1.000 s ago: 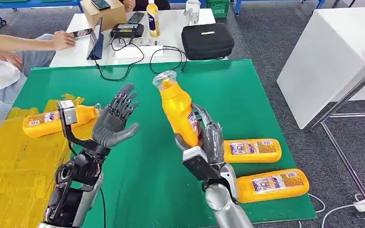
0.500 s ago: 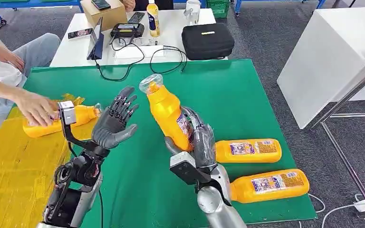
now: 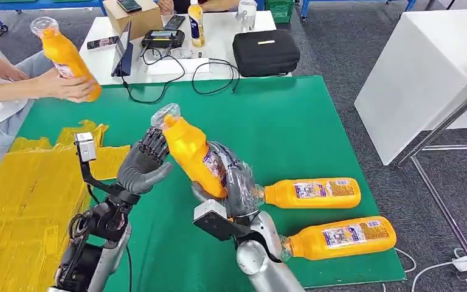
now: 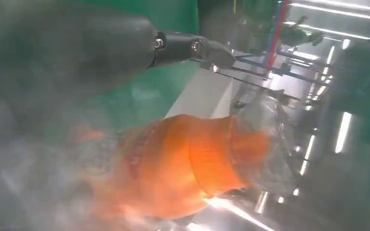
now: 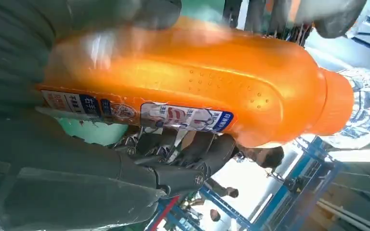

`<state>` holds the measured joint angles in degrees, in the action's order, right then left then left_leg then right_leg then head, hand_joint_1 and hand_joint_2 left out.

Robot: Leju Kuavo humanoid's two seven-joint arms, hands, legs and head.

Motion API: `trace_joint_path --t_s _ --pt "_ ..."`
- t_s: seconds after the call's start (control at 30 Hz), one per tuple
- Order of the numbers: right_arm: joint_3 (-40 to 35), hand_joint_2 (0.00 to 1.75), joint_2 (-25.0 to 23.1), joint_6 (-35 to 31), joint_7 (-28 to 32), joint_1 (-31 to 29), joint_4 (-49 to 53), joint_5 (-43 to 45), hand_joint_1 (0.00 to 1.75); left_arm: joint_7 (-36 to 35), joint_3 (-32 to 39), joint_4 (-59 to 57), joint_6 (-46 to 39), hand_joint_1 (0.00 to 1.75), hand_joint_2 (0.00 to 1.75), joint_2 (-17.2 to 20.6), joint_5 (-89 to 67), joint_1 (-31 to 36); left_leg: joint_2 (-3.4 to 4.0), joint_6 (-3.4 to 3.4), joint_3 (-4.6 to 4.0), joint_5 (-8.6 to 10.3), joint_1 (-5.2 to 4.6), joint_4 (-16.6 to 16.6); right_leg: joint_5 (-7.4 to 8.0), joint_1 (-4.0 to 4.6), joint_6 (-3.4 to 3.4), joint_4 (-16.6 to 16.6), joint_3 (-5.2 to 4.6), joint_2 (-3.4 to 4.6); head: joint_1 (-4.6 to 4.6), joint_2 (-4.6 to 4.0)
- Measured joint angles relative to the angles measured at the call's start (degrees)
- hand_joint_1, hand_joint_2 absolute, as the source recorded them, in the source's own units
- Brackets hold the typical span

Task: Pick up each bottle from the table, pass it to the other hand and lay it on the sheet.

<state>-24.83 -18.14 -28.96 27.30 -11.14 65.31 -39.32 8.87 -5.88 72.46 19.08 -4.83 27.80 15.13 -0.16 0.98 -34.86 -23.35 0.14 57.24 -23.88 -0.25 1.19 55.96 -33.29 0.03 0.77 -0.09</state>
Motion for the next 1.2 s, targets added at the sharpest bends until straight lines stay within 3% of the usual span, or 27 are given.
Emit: trace_joint_path --t_s 0.4,0.8,1.2 --pt "-1.13 1.75 -0.46 -2.44 0.42 -1.29 -2.62 -1.79 1.75 0.0 -0.55 0.0 0.02 0.0 1.75 0.17 0.89 -0.02 0.0 0.0 0.0 0.0 0.01 0.0 0.0 0.01 0.0 0.0 -0.01 0.0 0.0 0.0" --pt "-7.24 1.75 -1.07 -6.73 -0.59 -4.46 -11.15 -7.52 1.75 0.07 -1.66 -1.27 0.2 0.0 1.75 0.63 3.15 -0.09 0.0 0.0 0.0 0.0 0.0 0.0 0.0 0.0 0.0 0.0 0.0 0.0 -0.02 0.0" --pt "-12.15 1.75 -1.51 -6.91 -1.14 -6.03 -13.92 -7.13 1.75 1.09 -1.73 -3.37 1.05 0.0 1.75 1.49 4.52 0.16 0.01 0.0 0.01 0.0 0.01 0.0 0.0 0.0 0.0 0.0 -0.03 0.01 0.0 0.0"
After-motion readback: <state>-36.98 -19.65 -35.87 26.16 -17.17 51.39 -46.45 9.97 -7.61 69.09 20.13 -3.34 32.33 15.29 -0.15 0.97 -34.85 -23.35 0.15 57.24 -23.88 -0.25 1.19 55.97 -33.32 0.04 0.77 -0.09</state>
